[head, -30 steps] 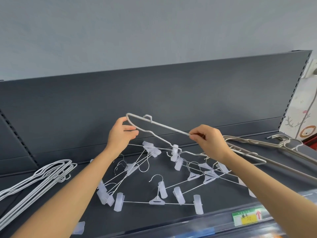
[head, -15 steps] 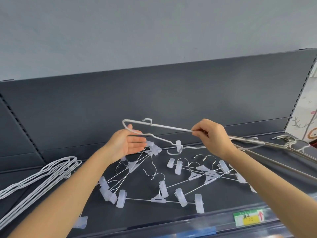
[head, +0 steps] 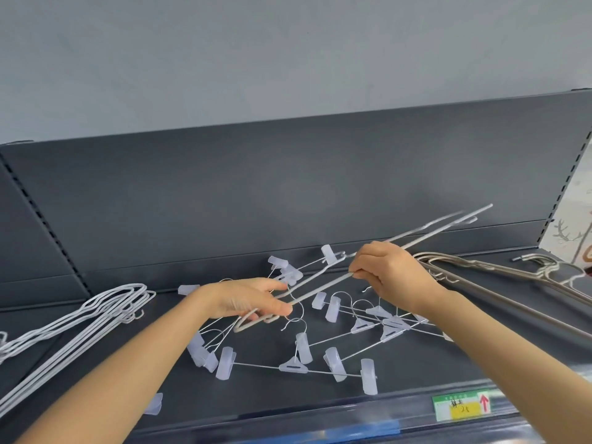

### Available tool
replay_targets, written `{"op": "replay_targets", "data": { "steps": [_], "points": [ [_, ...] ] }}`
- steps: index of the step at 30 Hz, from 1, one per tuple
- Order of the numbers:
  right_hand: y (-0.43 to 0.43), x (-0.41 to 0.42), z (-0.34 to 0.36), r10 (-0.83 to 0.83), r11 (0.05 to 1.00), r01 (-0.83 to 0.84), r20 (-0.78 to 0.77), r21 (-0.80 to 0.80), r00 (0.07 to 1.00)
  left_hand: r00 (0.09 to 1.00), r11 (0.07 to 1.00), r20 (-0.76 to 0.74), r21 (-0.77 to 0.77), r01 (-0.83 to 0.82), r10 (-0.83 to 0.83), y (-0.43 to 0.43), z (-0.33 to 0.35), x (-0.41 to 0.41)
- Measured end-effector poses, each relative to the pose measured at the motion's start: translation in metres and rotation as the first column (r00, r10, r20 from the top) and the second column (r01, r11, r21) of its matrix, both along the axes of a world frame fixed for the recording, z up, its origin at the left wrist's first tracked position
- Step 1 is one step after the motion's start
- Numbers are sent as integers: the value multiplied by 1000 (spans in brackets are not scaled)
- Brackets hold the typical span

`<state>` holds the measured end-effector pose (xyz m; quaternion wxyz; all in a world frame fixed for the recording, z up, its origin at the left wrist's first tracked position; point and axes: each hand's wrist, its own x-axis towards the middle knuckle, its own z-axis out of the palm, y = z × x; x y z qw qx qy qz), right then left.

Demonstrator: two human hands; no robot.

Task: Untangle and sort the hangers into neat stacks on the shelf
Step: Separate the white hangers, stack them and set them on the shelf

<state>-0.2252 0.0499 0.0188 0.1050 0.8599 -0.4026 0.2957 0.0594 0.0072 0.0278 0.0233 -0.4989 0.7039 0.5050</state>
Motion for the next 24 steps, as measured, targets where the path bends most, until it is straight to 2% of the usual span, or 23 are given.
{"op": "replay_targets", "data": {
  "steps": [3, 6, 9, 11, 14, 17, 19, 24],
  "points": [
    [4, 1, 0, 9, 1000, -9, -24, 4, 1000, 1000, 999, 7, -36, 16, -16, 2, -1, -12],
    [7, -2, -5, 13, 999, -12, -26, 46, 1000, 999, 989, 34, -148, 4, 1, 4, -5, -25],
    [15, -9, -10, -8, 996, 8, -2, 84, 1000, 999, 984, -38, -174, -41, 35, 7, -10, -35],
    [20, -13, -12, -17, 994, 16, 8, 112, 1000, 999, 977, -35, -212, -33, 26, 9, -12, -40],
    [23, -19, -19, -80, 985, 89, -67, 151, 995, 987, 900, 162, -429, 82, -12, 15, -20, -43],
    [24, -23, -30, -173, 941, 227, -221, 251, 960, 925, 743, 380, -623, 243, 16, 23, -29, -44],
    [25, -24, -37, -196, 894, 295, -296, 337, 935, 906, 682, 422, -669, 295, 21, 30, -34, -44],
    [29, -23, -44, -139, 778, 281, -282, 562, 949, 922, 703, 386, -664, 254, 30, 44, -44, -36]
  ]
}}
